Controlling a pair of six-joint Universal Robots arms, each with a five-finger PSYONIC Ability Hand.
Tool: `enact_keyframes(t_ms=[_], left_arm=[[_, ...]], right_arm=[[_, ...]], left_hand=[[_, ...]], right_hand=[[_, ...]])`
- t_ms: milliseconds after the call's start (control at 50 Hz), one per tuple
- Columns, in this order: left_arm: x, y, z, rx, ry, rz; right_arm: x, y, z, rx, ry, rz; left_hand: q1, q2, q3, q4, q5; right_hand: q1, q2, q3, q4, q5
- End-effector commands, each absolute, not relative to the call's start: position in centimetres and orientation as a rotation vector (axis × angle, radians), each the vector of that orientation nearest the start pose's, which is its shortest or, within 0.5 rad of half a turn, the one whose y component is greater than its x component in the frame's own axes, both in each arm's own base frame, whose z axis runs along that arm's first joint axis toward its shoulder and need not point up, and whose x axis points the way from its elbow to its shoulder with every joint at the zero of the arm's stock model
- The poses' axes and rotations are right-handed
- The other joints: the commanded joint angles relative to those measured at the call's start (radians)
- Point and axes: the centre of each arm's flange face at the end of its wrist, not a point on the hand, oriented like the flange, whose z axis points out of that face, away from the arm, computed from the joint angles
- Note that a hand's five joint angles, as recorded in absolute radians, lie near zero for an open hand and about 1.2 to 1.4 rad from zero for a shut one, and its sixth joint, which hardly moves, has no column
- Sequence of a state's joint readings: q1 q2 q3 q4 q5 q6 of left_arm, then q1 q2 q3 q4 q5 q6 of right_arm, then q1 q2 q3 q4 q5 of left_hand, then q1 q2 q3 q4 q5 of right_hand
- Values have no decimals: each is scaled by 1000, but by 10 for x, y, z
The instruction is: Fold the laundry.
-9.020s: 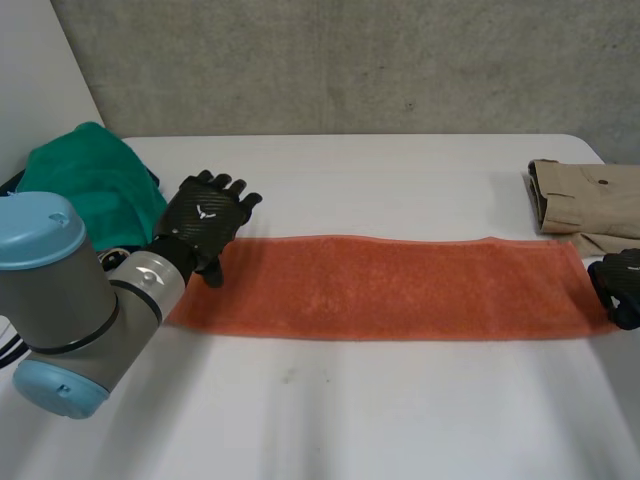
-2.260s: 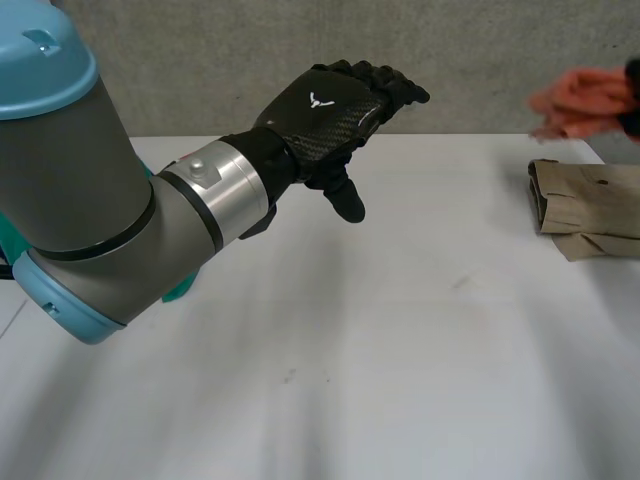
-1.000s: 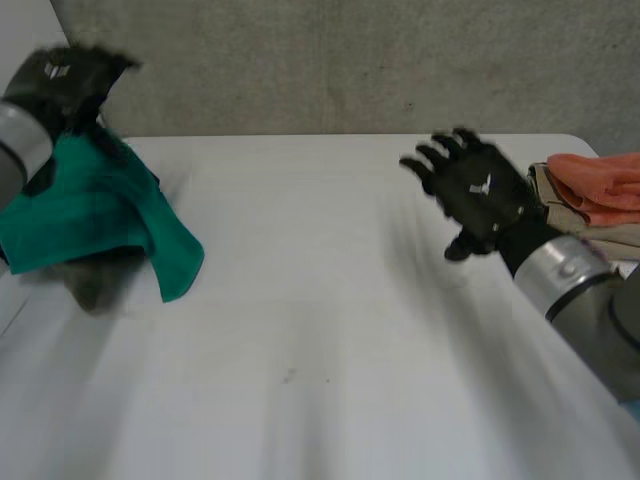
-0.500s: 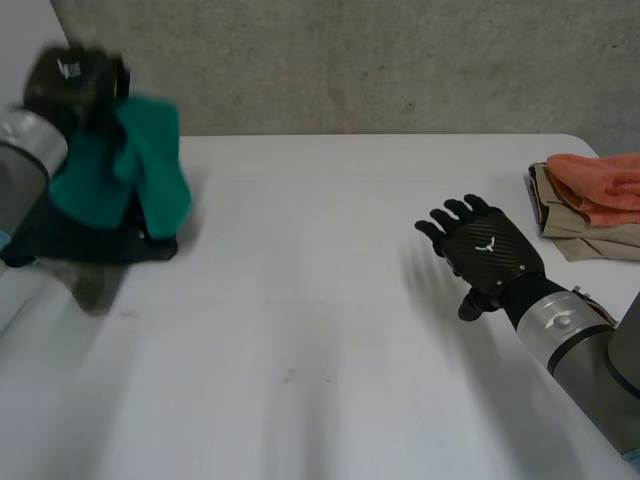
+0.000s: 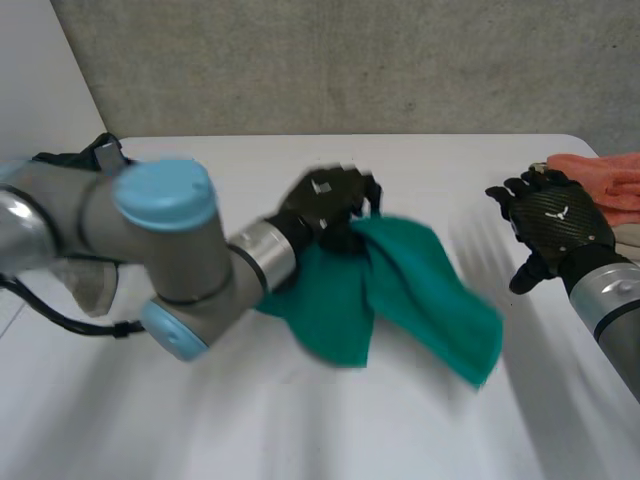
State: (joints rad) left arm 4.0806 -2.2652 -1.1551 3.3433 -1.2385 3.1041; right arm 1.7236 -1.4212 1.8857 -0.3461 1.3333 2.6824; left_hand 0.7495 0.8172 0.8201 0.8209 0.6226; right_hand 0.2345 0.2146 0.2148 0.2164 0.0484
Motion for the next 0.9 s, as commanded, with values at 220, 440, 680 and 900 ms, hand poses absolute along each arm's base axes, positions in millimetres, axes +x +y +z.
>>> enact_keyframes(t_ms=[220, 440, 680, 900], left_arm=[[-330, -271, 285, -765, -1682, 1780], [-278, -331, 221, -969, -2001, 1823], [-267, -362, 136, -1152, -2210, 1651], [-260, -384, 124, -1008, -2307, 1673]], right_arm=[[199, -262, 230, -942, 2203, -2026], [270, -192, 227, -1094, 2071, -1694], [347, -179, 164, -1235, 2060, -1667], [369, -184, 126, -1396, 1956, -1753]], left_hand=[[-498, -566, -568, -569, -545], [-492, -560, -563, -563, -540], [-431, -498, -501, -502, -478], [-184, -251, -254, -255, -231]], right_hand=[[-60, -40, -40, -42, -48], [-60, -40, -40, -42, -48], [15, 35, 34, 33, 26], [422, 442, 442, 441, 434]])
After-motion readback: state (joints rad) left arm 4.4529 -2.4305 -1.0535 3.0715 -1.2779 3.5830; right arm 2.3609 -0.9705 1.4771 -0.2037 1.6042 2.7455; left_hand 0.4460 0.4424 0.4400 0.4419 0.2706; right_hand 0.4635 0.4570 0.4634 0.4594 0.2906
